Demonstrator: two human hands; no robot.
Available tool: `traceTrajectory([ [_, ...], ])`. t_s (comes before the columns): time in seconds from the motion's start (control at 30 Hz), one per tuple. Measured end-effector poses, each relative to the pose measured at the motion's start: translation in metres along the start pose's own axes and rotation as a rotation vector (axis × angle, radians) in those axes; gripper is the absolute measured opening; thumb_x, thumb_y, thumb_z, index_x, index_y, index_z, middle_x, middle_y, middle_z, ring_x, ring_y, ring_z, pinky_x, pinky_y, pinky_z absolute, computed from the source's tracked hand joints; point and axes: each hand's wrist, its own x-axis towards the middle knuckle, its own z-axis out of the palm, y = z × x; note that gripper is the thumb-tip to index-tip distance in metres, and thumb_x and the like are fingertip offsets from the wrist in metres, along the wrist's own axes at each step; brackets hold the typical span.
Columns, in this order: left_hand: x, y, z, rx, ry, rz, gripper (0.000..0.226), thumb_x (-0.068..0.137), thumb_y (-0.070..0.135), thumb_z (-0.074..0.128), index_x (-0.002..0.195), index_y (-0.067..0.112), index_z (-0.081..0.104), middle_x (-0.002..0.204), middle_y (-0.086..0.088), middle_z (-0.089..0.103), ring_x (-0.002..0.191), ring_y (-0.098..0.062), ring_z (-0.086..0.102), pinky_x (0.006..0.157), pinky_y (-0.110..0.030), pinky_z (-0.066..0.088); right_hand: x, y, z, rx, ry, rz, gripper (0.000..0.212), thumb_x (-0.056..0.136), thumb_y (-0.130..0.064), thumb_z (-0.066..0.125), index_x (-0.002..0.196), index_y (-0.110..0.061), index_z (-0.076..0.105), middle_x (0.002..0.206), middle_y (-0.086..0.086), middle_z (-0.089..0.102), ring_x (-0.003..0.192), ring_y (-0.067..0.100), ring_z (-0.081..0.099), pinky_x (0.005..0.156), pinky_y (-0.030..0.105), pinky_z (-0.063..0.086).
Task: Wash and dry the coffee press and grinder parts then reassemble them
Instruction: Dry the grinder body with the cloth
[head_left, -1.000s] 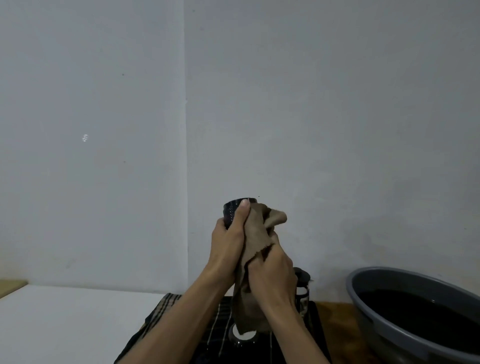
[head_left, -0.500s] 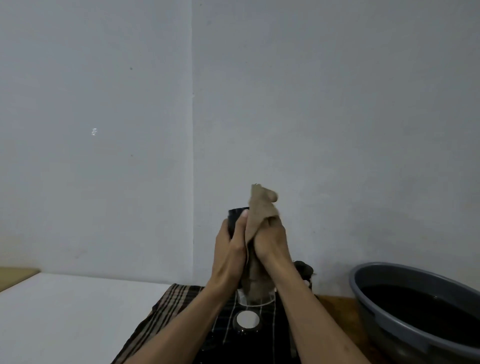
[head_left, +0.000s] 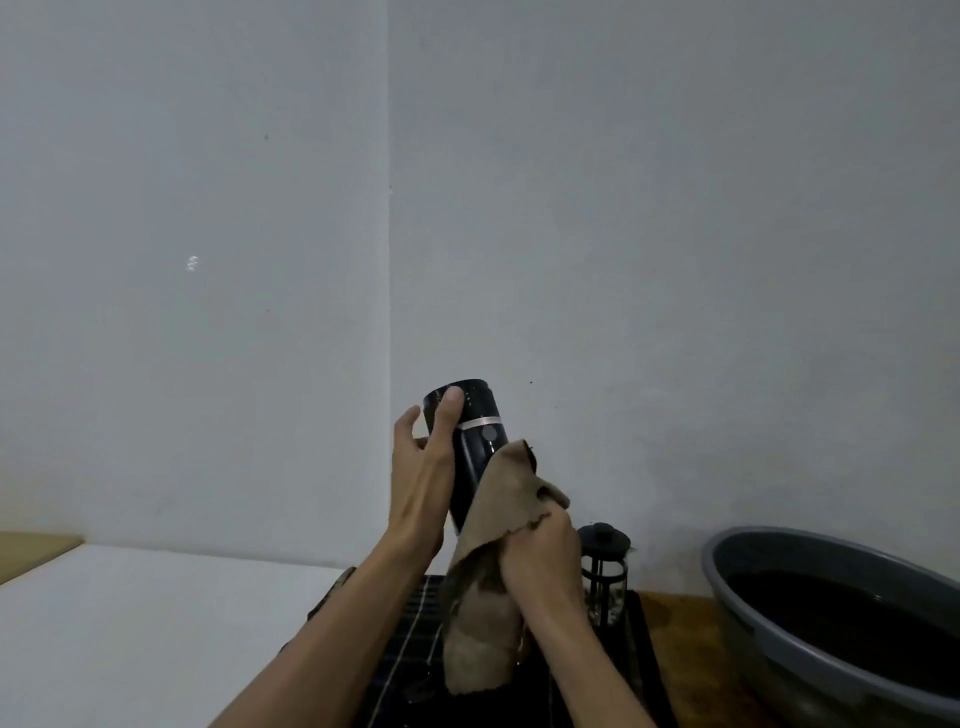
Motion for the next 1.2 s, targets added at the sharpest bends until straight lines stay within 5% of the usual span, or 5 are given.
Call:
traceTrajectory([
  [0.23,-0.003,-0.004,-0.007,-0.152,0.042,-0.135,0.058,0.081,0.063,0.074,0.113,0.015,0.07,0.102,-0.015,0.076,0.08,-0.028,0.075,0.071,-0.04,0.06,0.0,0.015,-0.011,-0.122,0.166,-0.023,0.033,0.092,0.0,0.055,0.062,-0.013,0.057,0.06,-0.002,0.058,0.057,0.019,0.055,0.05,0.027,0.04],
  [0.5,-0.026,-0.01,0.005,-0.039,-0.091,0.072,0.051,0.089,0.058,0.067,0.107,0.011,0.07,0.101,-0.012,0.076,0.094,-0.025,0.075,0.082,-0.04,0.059,0.03,-0.056,-0.009,0.031,-0.257,-0.044,0.064,0.096,-0.077,0.032,0.096,-0.025,0.069,0.087,0.001,0.075,0.081,0.016,0.073,0.067,0.031,0.057],
  [0.77,-0.004,0.029,-0.009,-0.039,-0.016,0.059,0.045,0.09,0.051,0.07,0.109,0.011,0.066,0.093,-0.012,0.073,0.074,-0.026,0.074,0.061,-0.036,0.059,-0.001,0.001,0.0,-0.097,-0.373,0.031,0.03,0.111,-0.033,0.035,0.108,-0.02,0.062,0.102,0.006,0.066,0.084,0.013,0.063,0.071,0.024,0.058],
  [1.07,-0.015,0.003,-0.009,-0.213,-0.243,-0.045,0.065,0.078,0.059,0.07,0.109,0.002,0.071,0.105,-0.028,0.072,0.094,-0.041,0.07,0.087,-0.052,0.057,0.026,-0.03,0.0,0.41,-0.332,0.243,0.097,0.079,-0.095,0.03,0.12,-0.019,0.074,0.11,0.016,0.077,0.104,0.035,0.074,0.095,0.054,0.058],
  [1.2,-0.008,0.007,-0.016,-0.364,-0.277,-0.026,0.079,0.076,0.062,0.068,0.117,-0.006,0.06,0.098,-0.026,0.06,0.076,-0.033,0.063,0.065,-0.038,0.057,0.0,0.009,-0.008,0.473,-0.504,0.453,0.077,0.098,-0.066,0.036,0.104,-0.003,0.08,0.094,0.023,0.075,0.072,0.034,0.072,0.061,0.041,0.062],
])
